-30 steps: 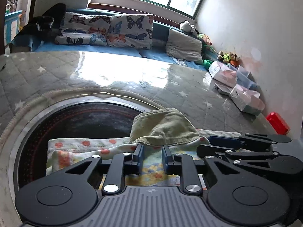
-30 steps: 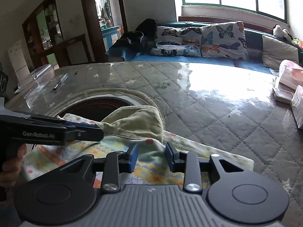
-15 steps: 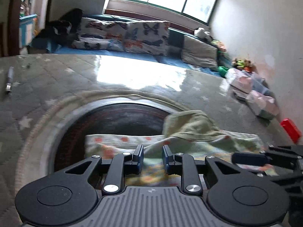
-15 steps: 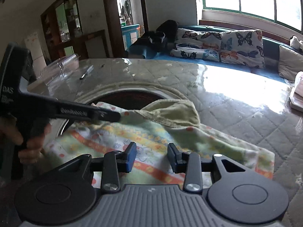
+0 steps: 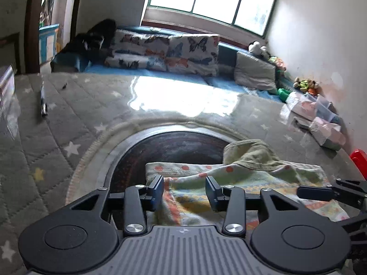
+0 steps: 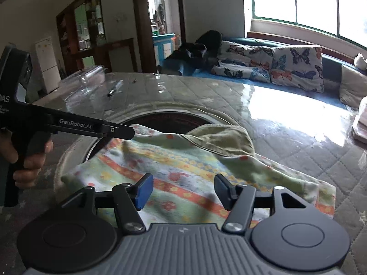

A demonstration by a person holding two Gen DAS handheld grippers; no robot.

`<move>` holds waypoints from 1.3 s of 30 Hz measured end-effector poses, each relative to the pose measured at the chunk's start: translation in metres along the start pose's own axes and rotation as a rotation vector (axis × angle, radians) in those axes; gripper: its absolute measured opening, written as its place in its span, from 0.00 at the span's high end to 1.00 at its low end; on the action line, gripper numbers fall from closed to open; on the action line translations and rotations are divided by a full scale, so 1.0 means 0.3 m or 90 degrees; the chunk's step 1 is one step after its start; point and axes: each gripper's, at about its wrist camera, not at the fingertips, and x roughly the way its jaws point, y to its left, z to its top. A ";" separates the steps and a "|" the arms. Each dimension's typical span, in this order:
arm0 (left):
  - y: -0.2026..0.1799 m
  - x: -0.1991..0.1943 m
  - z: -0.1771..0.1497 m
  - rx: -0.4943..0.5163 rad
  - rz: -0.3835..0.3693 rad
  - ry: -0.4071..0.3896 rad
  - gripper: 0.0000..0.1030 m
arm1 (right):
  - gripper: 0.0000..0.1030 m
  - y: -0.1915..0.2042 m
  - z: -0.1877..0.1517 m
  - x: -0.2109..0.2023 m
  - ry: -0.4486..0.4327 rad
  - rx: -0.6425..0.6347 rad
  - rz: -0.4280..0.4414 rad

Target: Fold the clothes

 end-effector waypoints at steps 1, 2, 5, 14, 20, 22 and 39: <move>-0.004 -0.013 -0.009 0.006 0.002 -0.001 0.56 | 0.40 0.014 -0.001 -0.002 -0.002 -0.008 0.002; -0.009 -0.026 -0.018 0.011 0.005 -0.003 0.55 | 0.40 0.028 -0.002 -0.003 -0.005 -0.015 0.003; -0.022 -0.064 -0.046 0.028 0.012 -0.007 0.55 | 0.40 0.071 -0.009 -0.001 -0.008 -0.035 0.011; -0.031 -0.120 -0.131 0.091 0.063 -0.014 0.52 | 0.39 0.227 -0.093 0.004 -0.016 -0.151 -0.002; -0.019 -0.136 -0.148 0.086 0.068 -0.022 0.51 | 0.39 0.252 -0.105 -0.030 -0.011 -0.163 0.016; -0.013 -0.133 -0.154 0.083 0.069 -0.022 0.50 | 0.39 0.250 -0.123 -0.033 -0.002 -0.165 0.019; 0.005 -0.140 -0.161 0.064 0.071 -0.022 0.47 | 0.39 0.049 -0.169 -0.216 -0.004 -0.015 0.009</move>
